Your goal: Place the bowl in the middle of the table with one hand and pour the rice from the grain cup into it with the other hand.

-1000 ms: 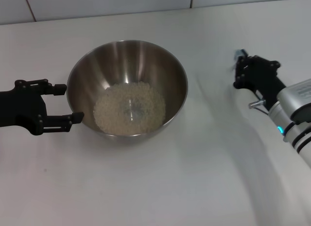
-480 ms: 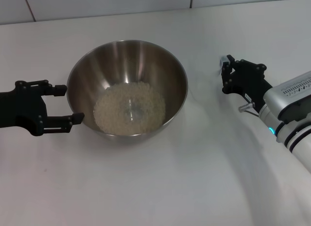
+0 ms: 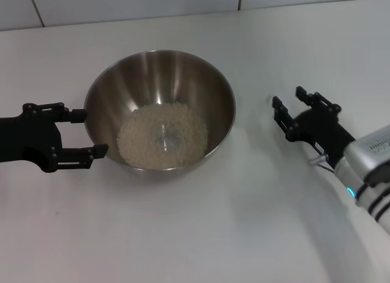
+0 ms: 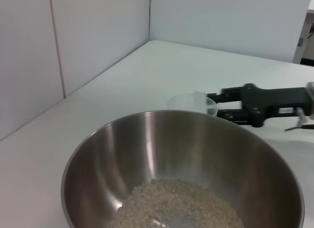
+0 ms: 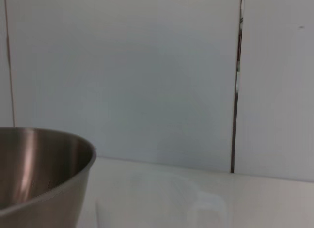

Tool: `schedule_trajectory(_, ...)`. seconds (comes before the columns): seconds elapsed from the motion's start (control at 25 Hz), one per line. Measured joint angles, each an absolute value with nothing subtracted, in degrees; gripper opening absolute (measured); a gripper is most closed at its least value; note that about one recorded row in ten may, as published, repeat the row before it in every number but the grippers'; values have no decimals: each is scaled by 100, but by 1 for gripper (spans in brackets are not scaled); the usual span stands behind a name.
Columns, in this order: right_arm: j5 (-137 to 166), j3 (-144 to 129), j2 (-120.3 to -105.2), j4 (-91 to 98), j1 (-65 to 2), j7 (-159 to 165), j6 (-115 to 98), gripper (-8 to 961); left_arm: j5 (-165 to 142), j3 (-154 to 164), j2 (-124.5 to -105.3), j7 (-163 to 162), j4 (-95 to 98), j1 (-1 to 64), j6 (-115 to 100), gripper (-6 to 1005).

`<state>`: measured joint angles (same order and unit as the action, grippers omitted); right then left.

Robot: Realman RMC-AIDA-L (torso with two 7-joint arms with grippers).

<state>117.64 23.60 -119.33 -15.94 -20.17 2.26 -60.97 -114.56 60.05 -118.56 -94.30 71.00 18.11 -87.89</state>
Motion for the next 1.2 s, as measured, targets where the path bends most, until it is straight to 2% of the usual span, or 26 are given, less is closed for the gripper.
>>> schedule_trajectory(0.12, 11764, 2348, -11926, -1641, -1626, 279, -6607, 426, -11456, 6009, -11856, -9430, 7100, 1796, -8788, 805)
schedule_trajectory(0.2, 11731, 2421, -11913, -1628, -1372, 359, -6919, 621, -11456, 6010, -11856, -9430, 7100, 1785, -8789, 805)
schedule_trajectory(0.44, 11614, 3113, -11870, -834, -1050, 1999, -8725, 835, -11454, 6012, -11856, -9398, 7102, 1774, -8774, 805)
schedule_trajectory(0.64, 12490, 2265, -11551, 885, -2026, 4024, -10482, 834, -11448, 6017, -11856, -9383, 7092, 1778, -8717, 805)
schedule_trajectory(0.72, 12724, 1626, -11511, 1691, -2536, 4721, -10716, 834, -11450, 6025, -11856, -9380, 7043, 1808, -8699, 805)
schedule_trajectory(0.8, 12782, 797, -11628, 2653, -2953, 5367, -10646, 833, -11450, 6025, -11856, -9380, 7032, 1820, -8698, 805)
schedule_trajectory(0.92, 12754, -338, -11931, 3931, -3262, 5952, -10384, 833, -11450, 6029, -11856, -9379, 7030, 1843, -8698, 805)
schedule_trajectory(1.2, 12667, -2242, -11962, 4985, -3425, 7281, -9789, 832, -11469, 6062, -11851, -9397, 7022, 1870, -8698, 805)
